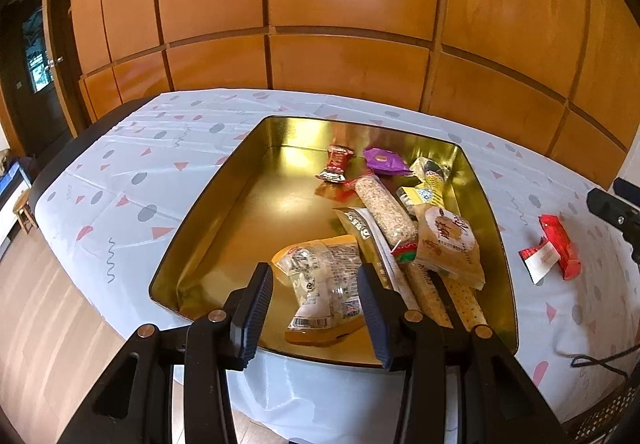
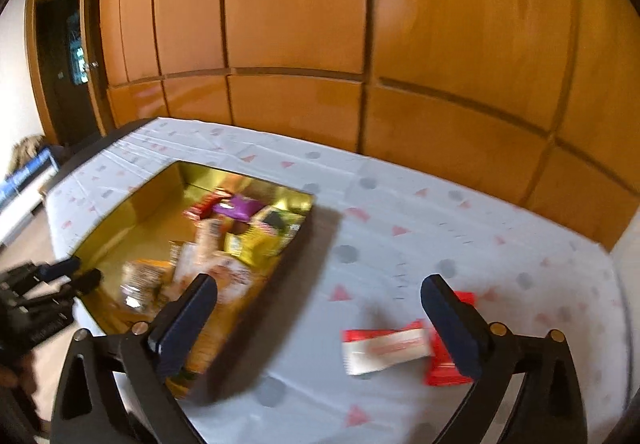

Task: Organize snacks
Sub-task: 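Move the left gripper to the white packet and grasp it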

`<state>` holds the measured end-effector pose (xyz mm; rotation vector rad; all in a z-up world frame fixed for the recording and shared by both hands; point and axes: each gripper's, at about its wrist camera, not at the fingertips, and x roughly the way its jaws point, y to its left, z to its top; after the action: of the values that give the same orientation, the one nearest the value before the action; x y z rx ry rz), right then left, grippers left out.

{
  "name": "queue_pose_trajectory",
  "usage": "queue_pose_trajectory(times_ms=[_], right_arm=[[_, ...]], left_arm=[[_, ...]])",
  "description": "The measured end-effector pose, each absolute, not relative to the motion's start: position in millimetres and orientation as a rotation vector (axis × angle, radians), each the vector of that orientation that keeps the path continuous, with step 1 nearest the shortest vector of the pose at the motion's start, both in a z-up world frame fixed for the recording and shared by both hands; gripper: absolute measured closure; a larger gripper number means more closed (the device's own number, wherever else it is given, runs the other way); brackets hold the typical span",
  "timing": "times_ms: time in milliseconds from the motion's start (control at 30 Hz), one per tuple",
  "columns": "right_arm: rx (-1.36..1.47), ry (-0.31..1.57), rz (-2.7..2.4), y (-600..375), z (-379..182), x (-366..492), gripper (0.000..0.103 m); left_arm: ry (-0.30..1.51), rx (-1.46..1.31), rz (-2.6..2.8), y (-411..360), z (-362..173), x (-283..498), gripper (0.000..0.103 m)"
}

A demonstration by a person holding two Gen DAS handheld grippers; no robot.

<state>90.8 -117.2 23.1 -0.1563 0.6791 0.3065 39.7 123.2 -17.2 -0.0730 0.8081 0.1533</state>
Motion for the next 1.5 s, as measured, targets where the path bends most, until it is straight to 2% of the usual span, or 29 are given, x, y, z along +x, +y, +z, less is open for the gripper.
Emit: queue_pose_trajectory(times_ms=[467, 767, 867, 1033, 1500], right_arm=[[-0.341, 0.561, 0.025, -230, 44, 111, 0.0], [-0.258, 0.71, -0.119, -331, -1, 151, 0.0], [-0.136, 0.844, -0.156, -363, -22, 163, 0.0], [-0.077, 0.885, -0.176, -374, -25, 171, 0.0], [-0.044, 0.843, -0.206, -382, -15, 165, 0.0]], left_arm=[[0.805, 0.007, 0.123, 101, -12, 41, 0.059], [0.8, 0.097, 0.071, 70, -3, 47, 0.059], [0.803, 0.125, 0.05, 56, -3, 52, 0.059], [0.804, 0.172, -0.006, 28, -2, 58, 0.059], [0.886, 0.298, -0.301, -57, -22, 81, 0.058]])
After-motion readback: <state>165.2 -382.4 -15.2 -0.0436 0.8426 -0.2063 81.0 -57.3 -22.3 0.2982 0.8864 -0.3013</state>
